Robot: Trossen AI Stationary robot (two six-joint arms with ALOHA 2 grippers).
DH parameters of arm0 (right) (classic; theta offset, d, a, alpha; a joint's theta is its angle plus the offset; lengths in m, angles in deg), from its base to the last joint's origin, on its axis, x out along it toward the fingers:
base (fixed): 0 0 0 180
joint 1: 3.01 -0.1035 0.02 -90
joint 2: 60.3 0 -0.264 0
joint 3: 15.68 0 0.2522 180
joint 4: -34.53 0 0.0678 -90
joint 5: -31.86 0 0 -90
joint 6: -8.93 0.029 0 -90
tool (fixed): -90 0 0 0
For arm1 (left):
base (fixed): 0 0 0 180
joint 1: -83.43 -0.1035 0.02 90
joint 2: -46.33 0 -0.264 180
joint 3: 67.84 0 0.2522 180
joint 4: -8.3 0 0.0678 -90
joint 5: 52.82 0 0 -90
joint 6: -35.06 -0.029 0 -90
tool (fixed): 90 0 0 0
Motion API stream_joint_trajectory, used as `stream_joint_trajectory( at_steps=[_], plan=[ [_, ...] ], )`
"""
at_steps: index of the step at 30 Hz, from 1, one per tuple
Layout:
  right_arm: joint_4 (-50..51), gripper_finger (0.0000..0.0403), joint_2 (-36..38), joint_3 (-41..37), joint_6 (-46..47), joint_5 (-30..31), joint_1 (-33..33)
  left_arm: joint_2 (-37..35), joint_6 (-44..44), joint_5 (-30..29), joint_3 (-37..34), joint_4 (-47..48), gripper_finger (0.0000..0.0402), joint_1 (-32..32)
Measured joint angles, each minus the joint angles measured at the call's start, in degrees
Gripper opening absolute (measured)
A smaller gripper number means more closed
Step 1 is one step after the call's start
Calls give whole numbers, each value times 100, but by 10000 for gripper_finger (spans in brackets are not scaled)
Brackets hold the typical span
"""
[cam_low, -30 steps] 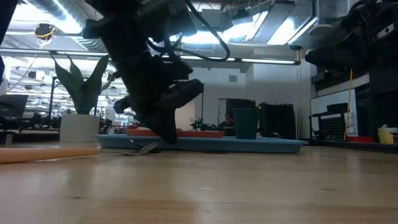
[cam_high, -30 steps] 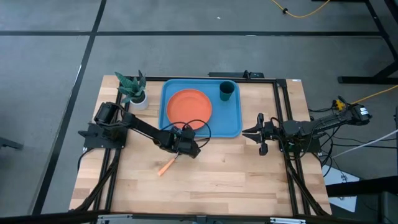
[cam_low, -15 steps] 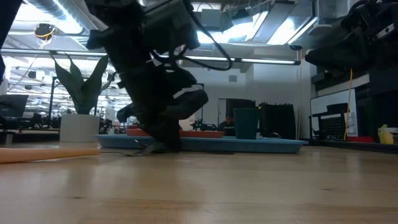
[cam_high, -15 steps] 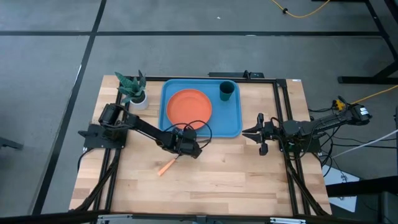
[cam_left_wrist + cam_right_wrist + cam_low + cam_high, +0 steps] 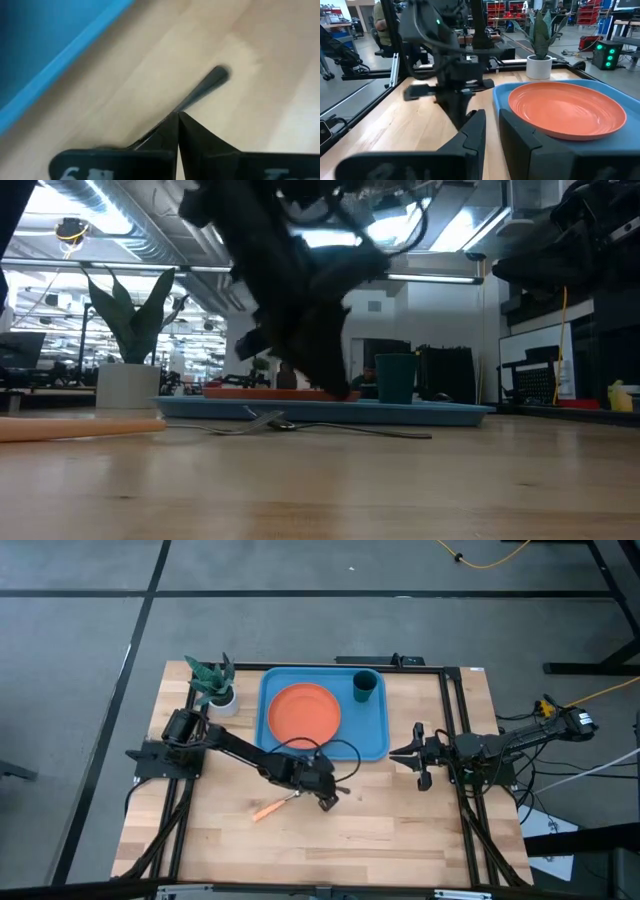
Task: Pick and place plate/cup/fork/spoon on tray
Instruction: Adjust the utensils on the table
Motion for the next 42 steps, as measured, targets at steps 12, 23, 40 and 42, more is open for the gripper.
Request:
stream_joint_trajectory(
  at_steps=[12, 23, 40, 42],
  plan=[
    [-22, 60, 0, 0, -3, -3, 0, 607, -160, -685, 346, -256, 0, 25],
    [75, 60, 0, 0, -9, -286, 0, 1101, -55, -364, 373, -1552, 0, 142],
    [83, 60, -2, 0, -9, -297, 0, 1004, 1081, 822, 383, -1095, 0, 1108],
    [82, 60, 0, 0, -9, -297, 0, 923, 1052, 636, 368, -947, 0, 1188]
  ],
)
